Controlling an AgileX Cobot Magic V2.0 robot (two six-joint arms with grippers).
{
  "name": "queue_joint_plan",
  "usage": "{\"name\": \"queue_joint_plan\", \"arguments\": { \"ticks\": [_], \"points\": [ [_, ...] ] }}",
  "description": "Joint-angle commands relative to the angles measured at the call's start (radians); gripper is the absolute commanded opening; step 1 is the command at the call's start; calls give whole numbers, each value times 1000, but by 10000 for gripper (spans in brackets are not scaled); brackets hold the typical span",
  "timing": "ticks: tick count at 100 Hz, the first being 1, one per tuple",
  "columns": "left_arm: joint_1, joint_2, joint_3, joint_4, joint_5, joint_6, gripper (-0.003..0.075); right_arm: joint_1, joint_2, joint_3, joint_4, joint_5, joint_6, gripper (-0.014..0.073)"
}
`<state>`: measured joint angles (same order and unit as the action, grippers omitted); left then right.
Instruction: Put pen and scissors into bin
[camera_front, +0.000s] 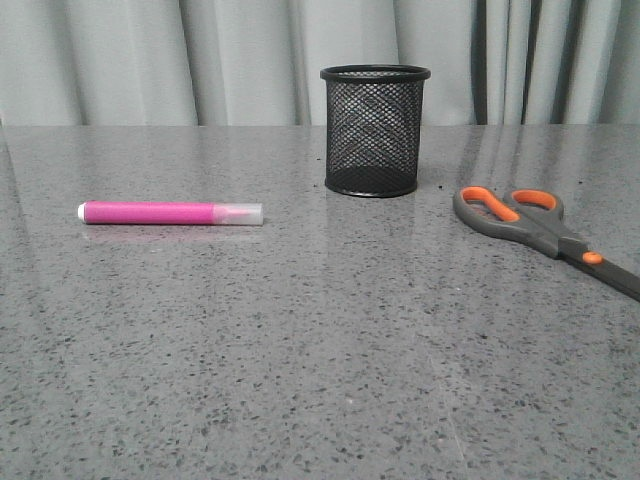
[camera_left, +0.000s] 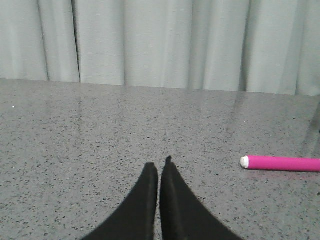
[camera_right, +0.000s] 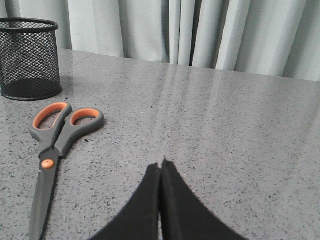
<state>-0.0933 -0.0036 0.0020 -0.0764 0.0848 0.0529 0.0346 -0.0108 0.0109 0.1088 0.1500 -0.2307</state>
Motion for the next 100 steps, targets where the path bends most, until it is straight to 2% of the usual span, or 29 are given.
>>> {"name": "queue_joint_plan", "arguments": {
  "ticks": [1, 100],
  "points": [
    [3, -33, 44, -10, -75, -8, -19, -8, -18, 14, 3, -73, -1, -69],
    [3, -33, 44, -10, -85, -8, -19, -8, -18, 14, 3, -100, -1, -69]
  ]
}}
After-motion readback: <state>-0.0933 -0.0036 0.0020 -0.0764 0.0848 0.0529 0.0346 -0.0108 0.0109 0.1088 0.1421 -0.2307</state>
